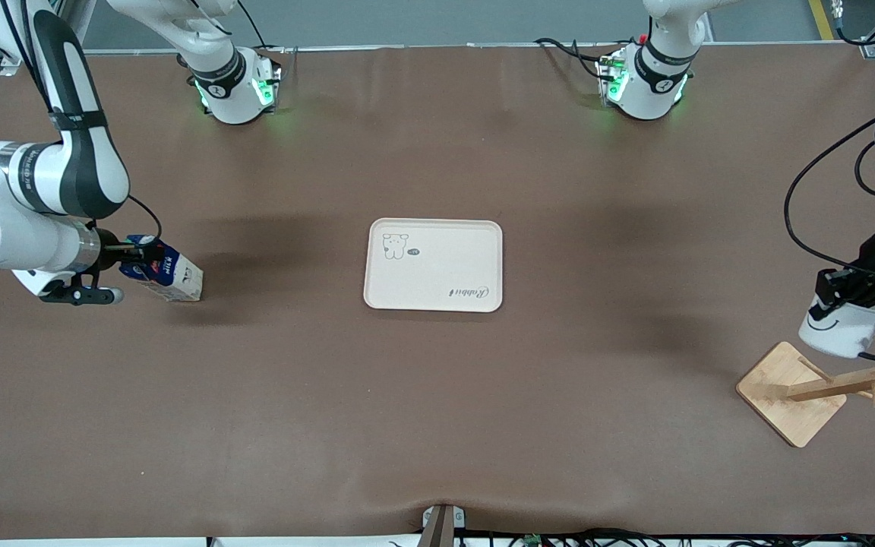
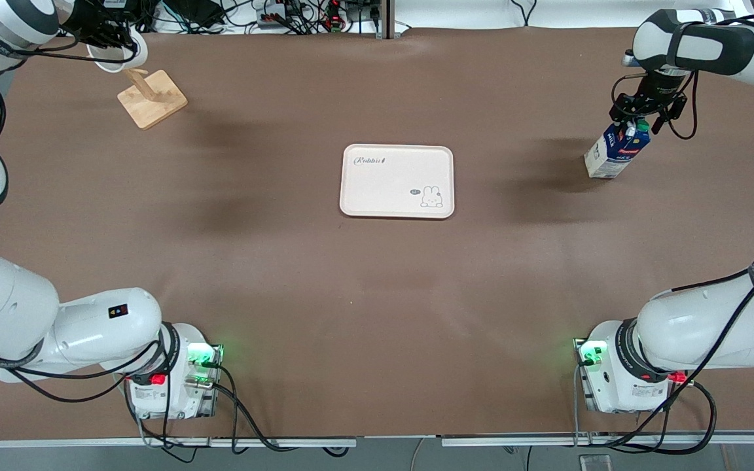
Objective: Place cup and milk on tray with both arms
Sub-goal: 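Lift the white mug off the wooden stand with the left gripper toward the tray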
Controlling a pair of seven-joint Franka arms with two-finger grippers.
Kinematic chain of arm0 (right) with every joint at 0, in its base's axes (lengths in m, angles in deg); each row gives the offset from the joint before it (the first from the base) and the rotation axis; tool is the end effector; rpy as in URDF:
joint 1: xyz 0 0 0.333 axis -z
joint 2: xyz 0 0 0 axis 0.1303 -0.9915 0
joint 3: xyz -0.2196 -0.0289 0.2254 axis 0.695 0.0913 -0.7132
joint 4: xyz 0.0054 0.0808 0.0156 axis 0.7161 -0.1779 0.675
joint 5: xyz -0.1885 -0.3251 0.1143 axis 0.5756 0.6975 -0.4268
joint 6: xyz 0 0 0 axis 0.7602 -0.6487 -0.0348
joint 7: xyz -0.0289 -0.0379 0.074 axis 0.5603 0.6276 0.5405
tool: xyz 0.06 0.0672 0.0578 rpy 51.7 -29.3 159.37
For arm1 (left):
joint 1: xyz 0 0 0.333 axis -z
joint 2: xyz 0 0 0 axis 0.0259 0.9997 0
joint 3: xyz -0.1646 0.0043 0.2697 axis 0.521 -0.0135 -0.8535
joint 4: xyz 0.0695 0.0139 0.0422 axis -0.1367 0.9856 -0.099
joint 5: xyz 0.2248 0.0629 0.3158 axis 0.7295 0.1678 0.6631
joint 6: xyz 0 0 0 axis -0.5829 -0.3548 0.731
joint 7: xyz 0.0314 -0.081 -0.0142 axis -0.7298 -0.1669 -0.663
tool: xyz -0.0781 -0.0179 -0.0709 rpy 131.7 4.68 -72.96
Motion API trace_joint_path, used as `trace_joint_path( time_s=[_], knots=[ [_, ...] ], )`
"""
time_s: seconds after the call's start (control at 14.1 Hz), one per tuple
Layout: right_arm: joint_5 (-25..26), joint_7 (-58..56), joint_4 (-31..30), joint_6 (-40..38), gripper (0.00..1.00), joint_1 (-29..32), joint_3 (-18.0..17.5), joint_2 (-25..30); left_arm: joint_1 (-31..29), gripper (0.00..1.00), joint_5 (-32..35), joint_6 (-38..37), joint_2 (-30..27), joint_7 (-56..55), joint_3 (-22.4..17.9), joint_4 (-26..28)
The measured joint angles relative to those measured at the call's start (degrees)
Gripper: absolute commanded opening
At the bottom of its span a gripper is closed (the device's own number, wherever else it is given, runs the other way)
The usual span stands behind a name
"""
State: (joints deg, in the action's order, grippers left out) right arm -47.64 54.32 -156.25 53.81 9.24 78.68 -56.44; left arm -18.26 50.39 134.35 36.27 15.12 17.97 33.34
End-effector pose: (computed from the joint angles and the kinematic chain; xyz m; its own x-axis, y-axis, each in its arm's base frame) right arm 0.5489 -0.0611 0.3241 0.9570 -0.0427 -0.2869 -0.0319 -0.9986 0.0421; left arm 0.5955 0.0989 0.4622 0.9366 0.0387 0.3481 -0.0317 -0.9805 0.1942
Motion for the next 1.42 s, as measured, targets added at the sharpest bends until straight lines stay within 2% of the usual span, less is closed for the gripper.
trace_joint_path(
  time_s=[0.07,0.14,0.21,0.28,0.35,0.64,0.99,1.13,1.42],
  knots=[
    [0.00,0.00,-0.02,0.02,0.99,-0.03,-0.03,0.00,0.05,0.00,0.00,-1.53,-0.65,0.00,0.13,-0.08],
    [0.00,0.01,-0.02,0.02,0.84,-0.07,-0.07,0.00,0.08,0.00,-0.01,-3.25,-1.24,-0.28,0.57,-0.23],
    [0.00,0.01,-0.03,0.02,0.60,-0.11,-0.11,0.00,0.11,0.00,-0.01,-4.94,-1.79,-1.30,1.29,-0.39],
    [0.00,0.02,-0.04,0.02,0.27,-0.13,-0.14,0.00,0.15,0.00,-0.01,-6.52,-2.26,-2.95,2.21,-0.56],
    [0.00,0.04,-0.06,-0.04,0.02,-0.14,-0.15,0.00,0.19,0.00,-0.01,-7.90,-2.62,-4.80,3.29,-0.89],
    [-0.06,0.14,-0.10,-1.21,0.00,-0.13,-0.15,0.06,0.29,0.00,0.77,-13.12,-2.88,-13.37,7.66,-2.58],
    [-0.09,0.19,0.18,-1.44,0.00,-0.14,-0.17,0.26,0.63,0.00,4.49,-13.92,-1.14,-31.35,17.00,-2.54],
    [-0.09,0.22,1.50,-4.17,0.00,-0.13,-0.15,0.56,1.93,0.00,4.62,-13.95,0.55,-38.58,20.01,-2.52],
    [-0.09,0.34,7.27,-11.79,0.00,-0.14,-0.15,1.02,9.58,0.00,4.79,-13.93,4.99,-50.95,20.98,-2.76]
  ],
)
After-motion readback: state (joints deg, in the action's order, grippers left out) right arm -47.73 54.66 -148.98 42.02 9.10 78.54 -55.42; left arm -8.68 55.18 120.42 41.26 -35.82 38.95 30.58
